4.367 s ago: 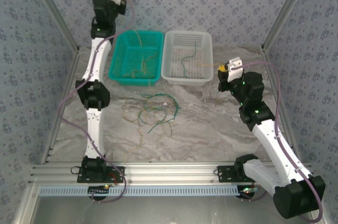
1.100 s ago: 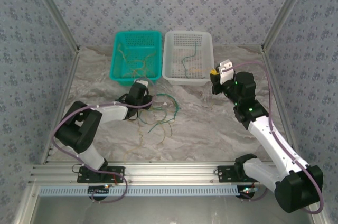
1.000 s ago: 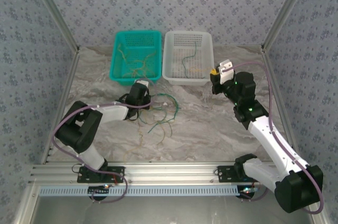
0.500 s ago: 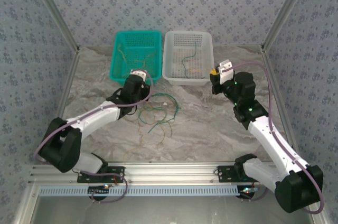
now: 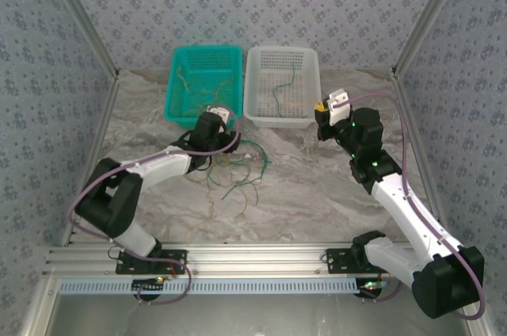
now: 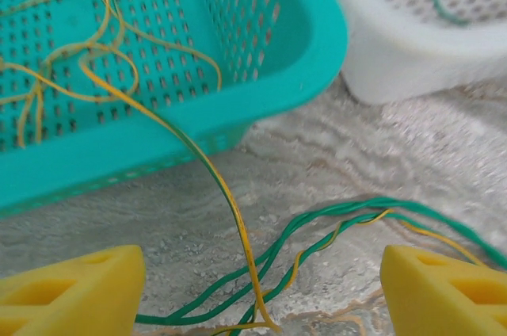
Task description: Untangle the cables
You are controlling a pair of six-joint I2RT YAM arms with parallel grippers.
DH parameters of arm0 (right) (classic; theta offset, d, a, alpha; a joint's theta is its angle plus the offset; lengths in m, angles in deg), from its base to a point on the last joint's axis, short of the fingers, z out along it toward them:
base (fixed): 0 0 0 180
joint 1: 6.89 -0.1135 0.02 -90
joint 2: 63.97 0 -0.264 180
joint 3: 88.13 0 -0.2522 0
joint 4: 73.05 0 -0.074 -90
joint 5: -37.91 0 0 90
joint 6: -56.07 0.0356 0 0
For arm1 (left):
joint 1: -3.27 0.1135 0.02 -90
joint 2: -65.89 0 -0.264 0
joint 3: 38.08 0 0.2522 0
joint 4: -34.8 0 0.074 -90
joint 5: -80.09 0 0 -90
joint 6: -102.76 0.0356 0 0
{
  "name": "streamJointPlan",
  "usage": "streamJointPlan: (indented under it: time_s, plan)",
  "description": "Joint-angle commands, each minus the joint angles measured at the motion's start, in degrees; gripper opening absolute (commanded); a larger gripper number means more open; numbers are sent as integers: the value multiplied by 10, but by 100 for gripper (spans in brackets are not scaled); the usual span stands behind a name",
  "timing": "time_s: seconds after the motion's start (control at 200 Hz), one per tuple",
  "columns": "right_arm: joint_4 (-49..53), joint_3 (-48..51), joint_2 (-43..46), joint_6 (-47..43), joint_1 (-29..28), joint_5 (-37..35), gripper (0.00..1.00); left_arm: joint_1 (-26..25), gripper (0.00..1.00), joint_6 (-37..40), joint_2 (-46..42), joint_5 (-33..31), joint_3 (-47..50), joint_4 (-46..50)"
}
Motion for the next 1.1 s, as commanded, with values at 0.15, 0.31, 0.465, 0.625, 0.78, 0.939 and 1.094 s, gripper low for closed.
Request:
streamJointPlan:
  time_s: [0.15,0.31,0.465,0.625,0.78,0.939,1.094]
  plan:
    - [-18,-1,3,1,-4,9,0,5,57,19,71,-31,-16,-93]
    - [-16,2,9,-2,-3,4,0,21,20,15,96,-16,-35,-81]
    - [-2,-8,10,-6,-3,1,0,19,3,16,20,-13,-49,-25]
    - [-2,-9,12,-13,-1,-3,0,24,0,31,-57,-6,-125,93]
    - [-7,-9,8,-11,0,-5,0,48,0,48,-70,18,-237,184]
    - [-10,-6,9,-10,1,-8,0,108,0,33,-43,78,-361,231]
    - [-11,-6,9,-9,3,-3,0,169,0,27,35,138,-488,241]
